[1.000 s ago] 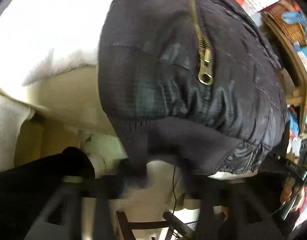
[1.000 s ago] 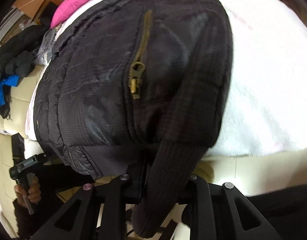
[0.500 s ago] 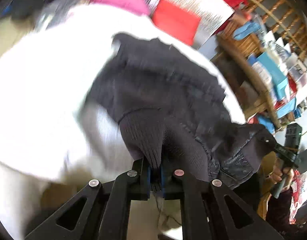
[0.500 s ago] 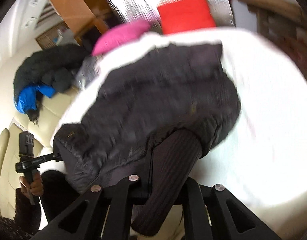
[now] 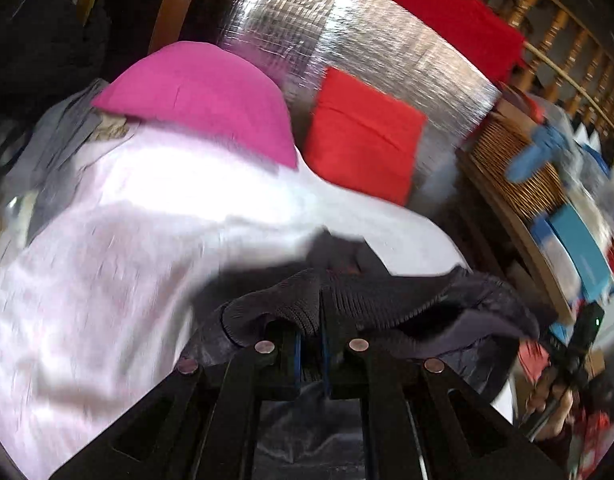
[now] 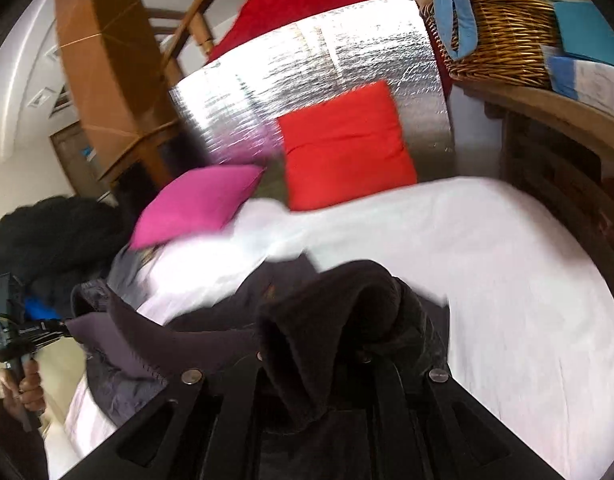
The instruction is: Fold large clothes
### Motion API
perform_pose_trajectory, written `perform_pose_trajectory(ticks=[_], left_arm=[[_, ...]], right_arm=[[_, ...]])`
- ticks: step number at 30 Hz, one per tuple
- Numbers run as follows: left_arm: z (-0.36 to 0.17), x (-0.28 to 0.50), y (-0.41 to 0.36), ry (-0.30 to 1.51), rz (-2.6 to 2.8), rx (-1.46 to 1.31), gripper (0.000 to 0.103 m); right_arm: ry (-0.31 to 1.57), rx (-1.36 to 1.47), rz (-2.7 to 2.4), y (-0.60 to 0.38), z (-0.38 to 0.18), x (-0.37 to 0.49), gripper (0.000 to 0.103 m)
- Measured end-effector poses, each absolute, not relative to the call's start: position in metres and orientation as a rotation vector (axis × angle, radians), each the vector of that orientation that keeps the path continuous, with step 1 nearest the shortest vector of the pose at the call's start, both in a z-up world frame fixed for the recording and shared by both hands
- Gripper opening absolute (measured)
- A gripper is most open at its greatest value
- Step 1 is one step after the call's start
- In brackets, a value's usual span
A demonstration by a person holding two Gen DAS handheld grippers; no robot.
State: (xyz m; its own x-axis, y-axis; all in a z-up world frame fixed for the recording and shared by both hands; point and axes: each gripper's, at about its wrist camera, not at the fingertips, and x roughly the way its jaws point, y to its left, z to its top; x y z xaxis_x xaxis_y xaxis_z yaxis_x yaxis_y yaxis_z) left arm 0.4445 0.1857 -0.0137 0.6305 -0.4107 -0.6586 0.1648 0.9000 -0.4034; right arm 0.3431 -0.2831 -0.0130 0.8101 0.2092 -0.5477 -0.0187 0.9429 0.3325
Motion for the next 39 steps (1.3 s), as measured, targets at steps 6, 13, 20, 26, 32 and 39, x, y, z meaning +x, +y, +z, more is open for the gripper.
perform_pose_trajectory(ticks=[6, 13, 20, 26, 32, 39], left_arm=[[-0.088, 0.551, 0.156, 0.893, -0.229, -0.289, 0.008], [-0.18, 0.598, 0.161, 0.999, -0.15, -0.407, 0.012], [-0.139, 0.564, 0.19, 0.926, -0.218, -0.527, 0.085], [-0.101, 0.463, 0.218, 0.835, -0.193, -0.591, 0.086], [-0.126, 0.349, 0.224, 0.869, -0.041, -0.669, 0.086], [-0.163, 0.303, 0.202, 0.954, -0.12, -0.789, 0.086]], right_arm=[[0.657, 0.327, 0.041, -0.293, -0.067, 0.465, 0.007], [0.815, 0.519, 0.051, -0.32, -0.159, 0.541, 0.012], [0.636, 0.984, 0.274, -0.385, -0.157, 0.493, 0.099], [0.565, 0.911, 0.205, -0.423, -0.117, 0.41, 0.101], [0.675, 0.806, 0.178, -0.418, -0.122, 0.33, 0.101], [0.7, 0.981, 0.182, -0.41, -0.171, 0.252, 0.101]])
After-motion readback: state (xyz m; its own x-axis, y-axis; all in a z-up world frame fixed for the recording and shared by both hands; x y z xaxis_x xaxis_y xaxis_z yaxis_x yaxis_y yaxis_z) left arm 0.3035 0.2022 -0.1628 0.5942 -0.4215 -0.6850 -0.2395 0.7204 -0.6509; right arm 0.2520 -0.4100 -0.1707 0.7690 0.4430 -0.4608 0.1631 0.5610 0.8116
